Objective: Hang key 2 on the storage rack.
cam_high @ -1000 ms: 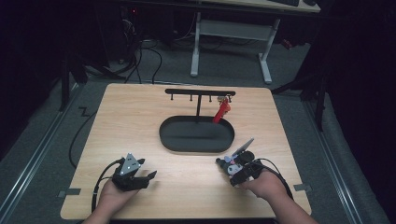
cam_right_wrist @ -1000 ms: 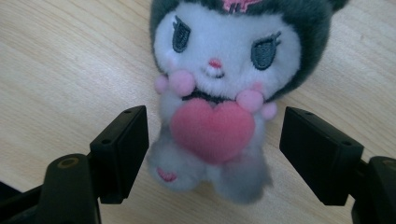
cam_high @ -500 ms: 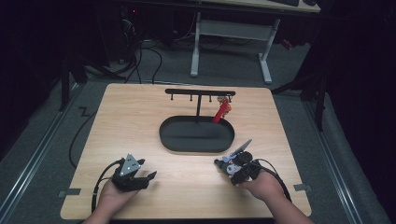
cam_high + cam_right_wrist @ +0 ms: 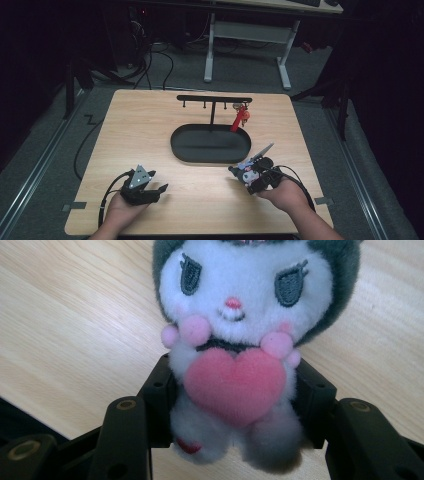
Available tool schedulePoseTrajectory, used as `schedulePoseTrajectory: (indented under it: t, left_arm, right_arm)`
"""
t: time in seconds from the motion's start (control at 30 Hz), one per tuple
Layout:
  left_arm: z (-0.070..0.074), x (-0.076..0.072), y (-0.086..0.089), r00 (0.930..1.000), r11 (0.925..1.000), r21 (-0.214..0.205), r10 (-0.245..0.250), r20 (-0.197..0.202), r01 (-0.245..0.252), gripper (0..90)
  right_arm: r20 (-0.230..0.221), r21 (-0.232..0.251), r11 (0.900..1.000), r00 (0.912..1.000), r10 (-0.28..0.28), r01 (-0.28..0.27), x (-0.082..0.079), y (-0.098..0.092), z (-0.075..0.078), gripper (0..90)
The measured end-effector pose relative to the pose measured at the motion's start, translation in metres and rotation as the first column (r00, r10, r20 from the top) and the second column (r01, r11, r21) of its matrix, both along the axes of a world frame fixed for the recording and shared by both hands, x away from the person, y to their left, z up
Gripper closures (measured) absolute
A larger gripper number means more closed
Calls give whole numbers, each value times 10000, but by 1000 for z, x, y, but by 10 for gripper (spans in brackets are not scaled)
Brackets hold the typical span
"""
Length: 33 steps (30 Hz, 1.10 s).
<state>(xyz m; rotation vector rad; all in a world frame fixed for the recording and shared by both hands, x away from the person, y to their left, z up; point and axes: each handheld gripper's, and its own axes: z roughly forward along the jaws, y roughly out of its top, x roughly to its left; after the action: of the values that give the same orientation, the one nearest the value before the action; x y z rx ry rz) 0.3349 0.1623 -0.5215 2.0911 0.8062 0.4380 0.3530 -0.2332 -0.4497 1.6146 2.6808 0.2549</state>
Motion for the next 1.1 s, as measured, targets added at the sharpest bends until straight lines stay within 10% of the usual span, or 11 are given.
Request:
schedulePoseTrajectory:
  t: [1.1]
  left_arm:
    - [-3,0,-4,9992,9989,288,-378,-156,383,335]
  right_arm:
    - [-273,476,9984,9991,318,-304,66,53,83,480]
